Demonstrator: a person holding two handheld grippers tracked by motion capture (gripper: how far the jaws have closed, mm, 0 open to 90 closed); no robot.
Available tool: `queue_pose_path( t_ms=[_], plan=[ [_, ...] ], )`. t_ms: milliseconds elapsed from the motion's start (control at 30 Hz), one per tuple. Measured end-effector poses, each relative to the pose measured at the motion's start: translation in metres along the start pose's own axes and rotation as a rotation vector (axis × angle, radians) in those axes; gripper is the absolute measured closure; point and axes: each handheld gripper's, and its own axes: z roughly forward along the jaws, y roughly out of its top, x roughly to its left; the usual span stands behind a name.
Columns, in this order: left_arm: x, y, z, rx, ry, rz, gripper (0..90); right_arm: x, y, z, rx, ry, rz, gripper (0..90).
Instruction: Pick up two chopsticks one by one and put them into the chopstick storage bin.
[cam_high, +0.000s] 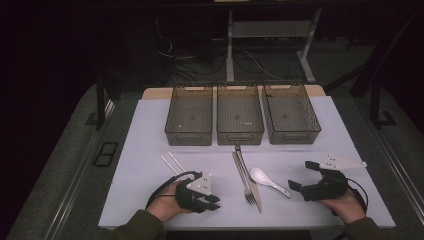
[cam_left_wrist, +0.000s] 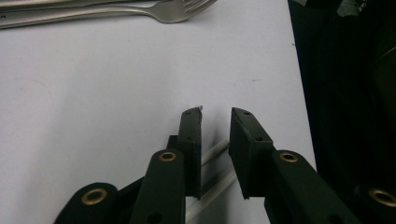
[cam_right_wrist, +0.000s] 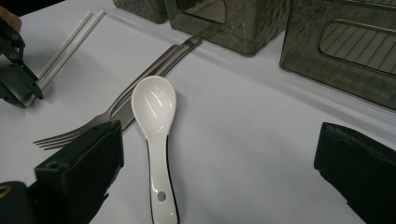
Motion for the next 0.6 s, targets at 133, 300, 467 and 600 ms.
queue_pose_path(
  t_ms=[133, 300, 467, 600],
  plan=[
    [0.005, 0.002, 0.002, -0.003, -0.001, 0.009, 75.9, 0.0, 0.0, 0.001, 0.001, 0.001, -0.002, 1.4],
    [0.009, 0.004, 0.004, -0.005, 0.002, 0.013, 77.4, 0.0, 0.0, 0.001, 0.001, 0.001, 0.0, 1.4],
    [0.014, 0.007, 0.006, -0.005, 0.008, 0.011, 79.2, 0.0, 0.0, 0.0, 0.002, 0.001, 0.003, 1.4],
    [0.019, 0.008, 0.008, -0.01, 0.011, 0.004, 79.8, 0.0, 0.0, 0.001, 0.002, 0.001, 0.001, 1.4]
  ],
)
